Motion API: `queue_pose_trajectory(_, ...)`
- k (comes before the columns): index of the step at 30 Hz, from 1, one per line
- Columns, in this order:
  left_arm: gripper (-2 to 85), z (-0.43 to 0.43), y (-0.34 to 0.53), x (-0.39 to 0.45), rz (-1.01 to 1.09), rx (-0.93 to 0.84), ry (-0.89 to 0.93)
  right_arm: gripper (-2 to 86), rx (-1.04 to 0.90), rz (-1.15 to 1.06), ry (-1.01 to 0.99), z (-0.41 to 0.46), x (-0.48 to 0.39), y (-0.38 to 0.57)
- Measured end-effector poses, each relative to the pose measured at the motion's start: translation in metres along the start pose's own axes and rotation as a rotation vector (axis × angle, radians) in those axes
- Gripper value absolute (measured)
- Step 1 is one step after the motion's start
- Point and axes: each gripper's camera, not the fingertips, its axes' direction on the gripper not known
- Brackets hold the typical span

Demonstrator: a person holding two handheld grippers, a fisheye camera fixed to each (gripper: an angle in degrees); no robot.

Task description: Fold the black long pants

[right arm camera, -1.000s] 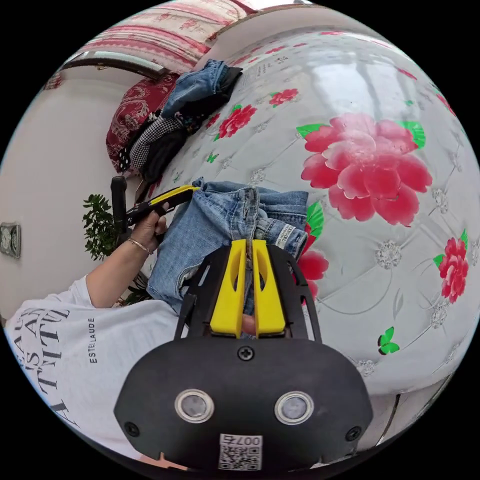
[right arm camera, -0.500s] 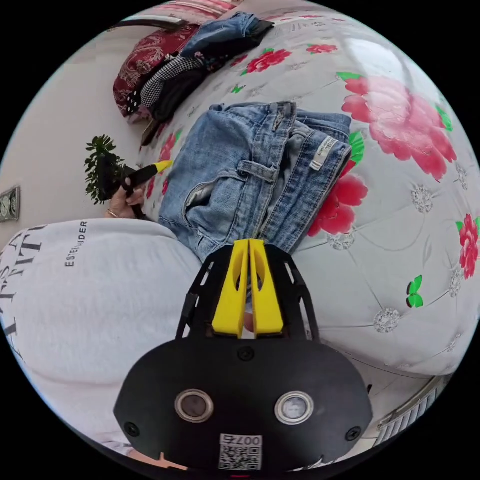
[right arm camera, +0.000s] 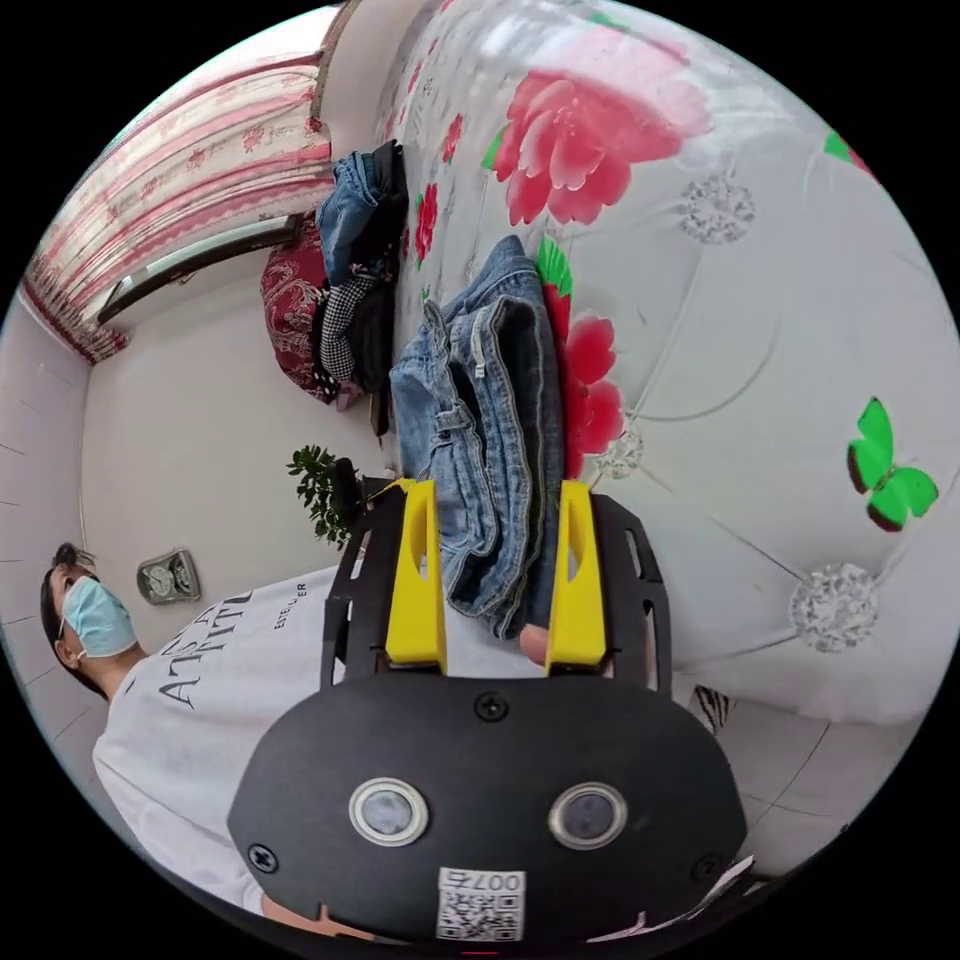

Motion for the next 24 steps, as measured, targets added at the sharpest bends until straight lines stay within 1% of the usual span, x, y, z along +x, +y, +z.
queue_pose_trajectory(2,11.1,0.003,-0.006,0.001,0.012,-0.010,0.000,10.5,0.005,0.005,0.076,0.009,0.002,-0.006)
queue_pose_trajectory(4,8.7,0.003,-0.009,0.005,0.029,0.002,-0.006,9.3,-0.043,-0.028,0.138,0.022,-0.001,-0.020)
queue_pose_trajectory(7,6.9,-0.005,-0.012,0.009,0.015,0.002,-0.019,7.7,-0.110,-0.068,0.215,0.032,-0.013,-0.038)
queue_pose_trajectory(11,6.1,-0.034,-0.016,0.020,0.014,0.087,-0.006,6.1,-0.081,-0.113,0.240,0.032,-0.041,-0.057)
queue_pose_trajectory(14,5.8,-0.059,-0.031,0.032,0.057,0.125,-0.031,5.5,-0.050,-0.156,0.205,0.034,-0.073,-0.086)
queue_pose_trajectory(18,5.6,-0.101,-0.062,0.045,0.115,0.185,-0.073,5.1,-0.046,-0.264,0.200,0.042,-0.138,-0.150)
queue_pose_trajectory(20,5.5,-0.140,-0.091,0.056,0.174,0.246,-0.117,5.1,-0.038,-0.324,0.190,0.045,-0.174,-0.183)
queue_pose_trajectory(24,5.6,-0.216,-0.148,0.076,0.281,0.360,-0.206,5.5,0.007,-0.494,0.151,0.051,-0.285,-0.274)
